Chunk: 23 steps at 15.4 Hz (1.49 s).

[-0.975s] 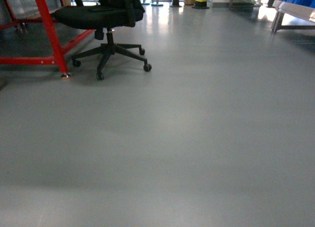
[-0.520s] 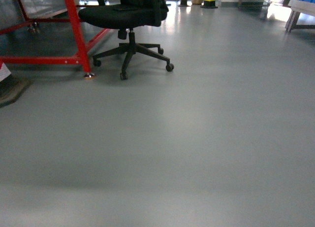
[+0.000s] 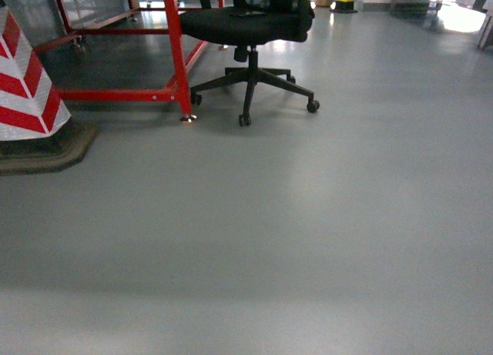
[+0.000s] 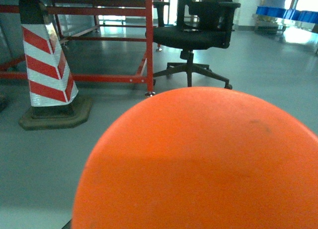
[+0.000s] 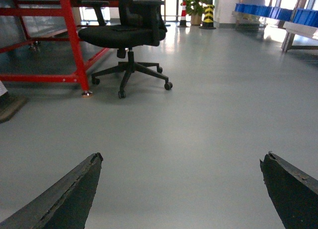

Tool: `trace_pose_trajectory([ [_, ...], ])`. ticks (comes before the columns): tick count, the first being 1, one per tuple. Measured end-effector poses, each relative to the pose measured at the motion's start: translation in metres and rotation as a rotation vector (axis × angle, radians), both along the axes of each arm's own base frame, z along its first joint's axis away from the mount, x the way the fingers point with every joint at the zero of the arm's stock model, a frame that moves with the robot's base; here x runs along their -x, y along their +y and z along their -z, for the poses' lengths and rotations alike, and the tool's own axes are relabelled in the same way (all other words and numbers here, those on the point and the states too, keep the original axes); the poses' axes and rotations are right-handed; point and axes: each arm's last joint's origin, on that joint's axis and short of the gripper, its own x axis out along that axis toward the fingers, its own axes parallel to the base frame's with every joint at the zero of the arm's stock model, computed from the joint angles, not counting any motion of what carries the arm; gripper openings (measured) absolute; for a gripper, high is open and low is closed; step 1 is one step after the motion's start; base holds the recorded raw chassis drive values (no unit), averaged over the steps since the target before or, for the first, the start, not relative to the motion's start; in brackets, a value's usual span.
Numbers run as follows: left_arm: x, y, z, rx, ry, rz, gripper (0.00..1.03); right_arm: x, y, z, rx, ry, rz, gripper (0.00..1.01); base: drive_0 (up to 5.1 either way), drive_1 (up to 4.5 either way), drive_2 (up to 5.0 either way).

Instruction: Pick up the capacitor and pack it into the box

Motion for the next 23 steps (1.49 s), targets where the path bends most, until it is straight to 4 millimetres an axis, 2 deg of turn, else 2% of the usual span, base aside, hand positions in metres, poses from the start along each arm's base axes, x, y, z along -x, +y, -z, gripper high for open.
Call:
trace_pose_trajectory([
  [23, 0.0, 0.0, -0.0001, 0.0, -0.002, 0.0, 0.43, 0.0, 0.0, -0.0005, 0.0, -0.005, 0.0, 0.98, -5.1, 2.38, 2.4],
])
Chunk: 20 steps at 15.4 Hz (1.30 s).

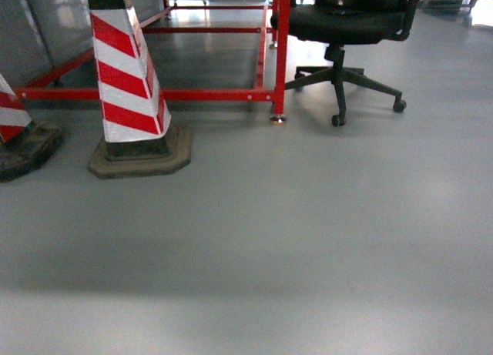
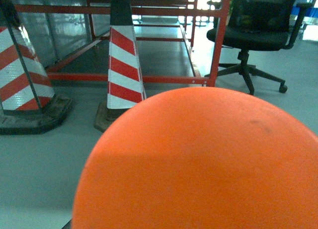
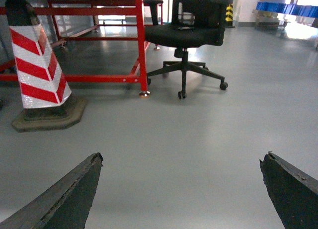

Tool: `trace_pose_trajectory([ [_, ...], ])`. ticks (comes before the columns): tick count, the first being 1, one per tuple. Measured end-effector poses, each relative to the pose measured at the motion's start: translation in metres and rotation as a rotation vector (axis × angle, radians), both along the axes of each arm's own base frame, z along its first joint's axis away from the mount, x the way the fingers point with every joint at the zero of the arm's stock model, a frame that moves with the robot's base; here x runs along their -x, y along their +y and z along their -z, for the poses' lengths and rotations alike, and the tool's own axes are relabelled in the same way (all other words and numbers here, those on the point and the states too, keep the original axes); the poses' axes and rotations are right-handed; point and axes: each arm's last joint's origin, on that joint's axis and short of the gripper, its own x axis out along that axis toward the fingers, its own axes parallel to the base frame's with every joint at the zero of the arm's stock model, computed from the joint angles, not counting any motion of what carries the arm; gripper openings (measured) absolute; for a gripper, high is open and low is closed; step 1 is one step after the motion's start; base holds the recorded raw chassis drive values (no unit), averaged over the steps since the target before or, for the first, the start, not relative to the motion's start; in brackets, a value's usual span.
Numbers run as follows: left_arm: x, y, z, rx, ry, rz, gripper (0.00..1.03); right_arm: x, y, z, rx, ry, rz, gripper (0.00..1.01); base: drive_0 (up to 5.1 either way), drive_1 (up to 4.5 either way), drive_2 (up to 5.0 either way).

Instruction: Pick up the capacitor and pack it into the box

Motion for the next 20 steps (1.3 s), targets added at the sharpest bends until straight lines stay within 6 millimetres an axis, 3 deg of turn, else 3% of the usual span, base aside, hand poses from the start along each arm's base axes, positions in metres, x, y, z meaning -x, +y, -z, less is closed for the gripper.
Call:
trace_pose_trajectory([
  [17, 0.0, 0.0002, 0.0002, 0.0, 0.002, -0.006, 0.43, 0.0, 0.0001, -0.0001, 0.0, -0.001, -0.005, 0.98, -5.0, 2.47, 2.5],
  [20, 0.0, 0.0, 0.0001, 0.0, 0.001, 0.0, 0.43, 0.0, 0.0001, 0.0005, 0.0, 0.005, -0.003, 0.98, 0.0, 0.0, 0.0],
])
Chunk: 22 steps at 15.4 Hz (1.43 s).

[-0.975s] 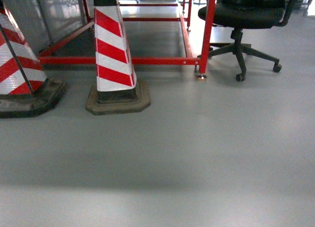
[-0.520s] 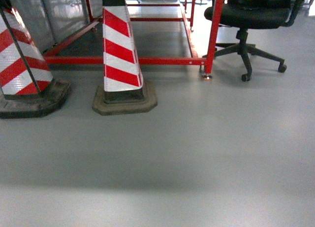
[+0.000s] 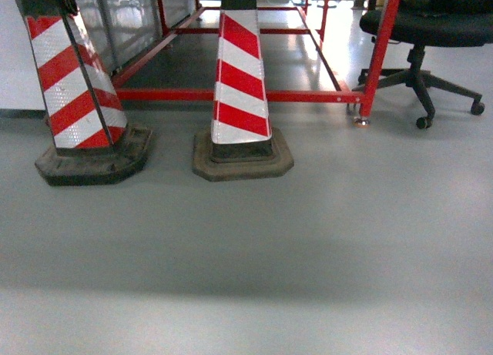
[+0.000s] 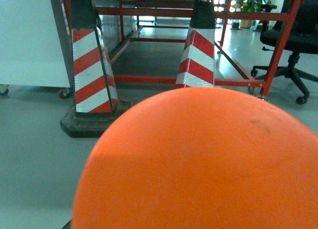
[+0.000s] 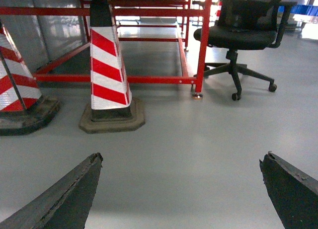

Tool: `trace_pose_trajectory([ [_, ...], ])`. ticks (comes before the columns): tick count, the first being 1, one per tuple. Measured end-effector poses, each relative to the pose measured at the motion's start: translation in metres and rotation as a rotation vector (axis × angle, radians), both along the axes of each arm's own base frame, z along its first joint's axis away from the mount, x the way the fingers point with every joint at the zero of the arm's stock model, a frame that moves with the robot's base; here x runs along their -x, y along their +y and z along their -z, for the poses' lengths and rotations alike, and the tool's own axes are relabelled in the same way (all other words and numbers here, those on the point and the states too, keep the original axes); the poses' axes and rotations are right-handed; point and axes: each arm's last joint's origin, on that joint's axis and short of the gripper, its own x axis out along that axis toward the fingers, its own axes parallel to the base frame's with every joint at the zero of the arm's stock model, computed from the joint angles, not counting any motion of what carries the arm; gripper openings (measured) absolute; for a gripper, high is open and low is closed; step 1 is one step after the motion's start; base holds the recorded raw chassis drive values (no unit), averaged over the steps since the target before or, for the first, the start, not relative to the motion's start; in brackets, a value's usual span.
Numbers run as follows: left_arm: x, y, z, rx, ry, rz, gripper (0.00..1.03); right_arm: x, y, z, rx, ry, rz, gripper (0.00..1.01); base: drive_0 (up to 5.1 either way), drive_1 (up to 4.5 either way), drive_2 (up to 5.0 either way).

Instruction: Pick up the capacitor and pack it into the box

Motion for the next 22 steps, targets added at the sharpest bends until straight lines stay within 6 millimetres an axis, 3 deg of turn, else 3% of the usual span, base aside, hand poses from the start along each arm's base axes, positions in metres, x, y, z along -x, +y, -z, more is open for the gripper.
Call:
trace_pose_trajectory([
  [2, 0.0, 0.0, 0.0, 0.0, 0.0, 0.0, 0.43, 0.0, 0.0, 0.0, 0.0, 0.0, 0.0, 0.98, 0.0, 0.0, 0.0],
  [15, 0.0, 0.0, 0.0001, 0.0, 0.001, 0.0, 0.43, 0.0, 0.0, 0.0, 0.0, 0.0, 0.001, 0.98, 2.5, 2.32, -5.1],
  [22, 0.0, 0.0, -0.0001, 0.0, -0.001, 0.001, 0.43, 0.0, -0.0001, 0.0, 0.0, 0.0, 0.003, 0.98, 0.2, 4.2, -3.9],
])
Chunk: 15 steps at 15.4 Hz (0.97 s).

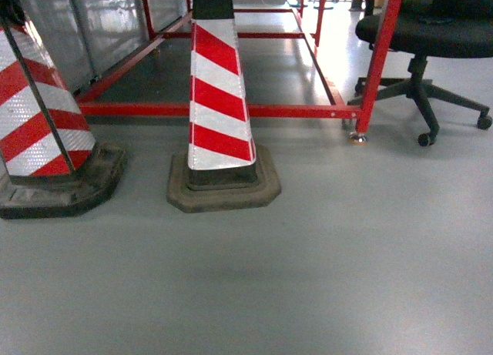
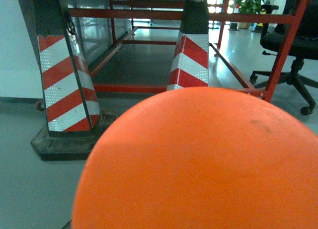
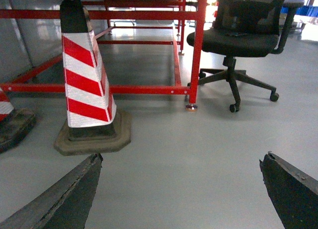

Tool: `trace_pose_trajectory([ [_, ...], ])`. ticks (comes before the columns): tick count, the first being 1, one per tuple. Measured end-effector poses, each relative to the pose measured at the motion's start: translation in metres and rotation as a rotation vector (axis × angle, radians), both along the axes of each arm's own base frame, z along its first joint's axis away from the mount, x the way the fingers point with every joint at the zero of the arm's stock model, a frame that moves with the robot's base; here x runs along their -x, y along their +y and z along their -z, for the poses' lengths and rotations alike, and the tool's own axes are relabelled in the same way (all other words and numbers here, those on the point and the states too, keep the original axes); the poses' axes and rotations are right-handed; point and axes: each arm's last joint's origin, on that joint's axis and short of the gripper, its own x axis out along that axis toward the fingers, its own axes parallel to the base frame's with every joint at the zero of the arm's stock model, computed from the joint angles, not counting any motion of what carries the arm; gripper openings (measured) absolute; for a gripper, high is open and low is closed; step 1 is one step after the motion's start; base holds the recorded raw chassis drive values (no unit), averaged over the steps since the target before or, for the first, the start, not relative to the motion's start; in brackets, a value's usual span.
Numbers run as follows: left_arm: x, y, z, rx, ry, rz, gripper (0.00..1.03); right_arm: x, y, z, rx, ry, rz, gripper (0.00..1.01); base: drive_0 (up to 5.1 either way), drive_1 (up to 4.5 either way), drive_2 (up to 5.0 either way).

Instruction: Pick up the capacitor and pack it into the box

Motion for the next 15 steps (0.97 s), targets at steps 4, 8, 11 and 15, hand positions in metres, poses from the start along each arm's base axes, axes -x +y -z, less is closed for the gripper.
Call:
trace_pose_trajectory([
  [4, 0.0, 0.0, 0.0003, 0.0, 0.003, 0.0, 0.43, 0.0, 0.0, 0.0003, 0.0, 0.003, 0.0, 0.98, 0.2, 4.33, -4.0],
  [8, 0.0, 0.0001, 0.0, 0.0, 0.0, -0.003, 0.43, 0.0, 0.0, -0.0003, 0.0, -0.003, 0.001, 0.98, 0.0, 4.16, -4.1],
  [11, 0.0, 0.0, 0.0, 0.0, 0.0, 0.0, 0.43, 0.0, 0.0, 0.0001, 0.0, 0.001, 0.0, 0.98, 0.0, 4.16, -4.1],
  [15, 0.0, 0.0, 0.0001, 0.0, 0.002, 0.0, 0.43, 0.0, 0.0, 0.0002, 0.0, 0.002, 0.0, 0.98, 0.0, 4.17, -4.1],
])
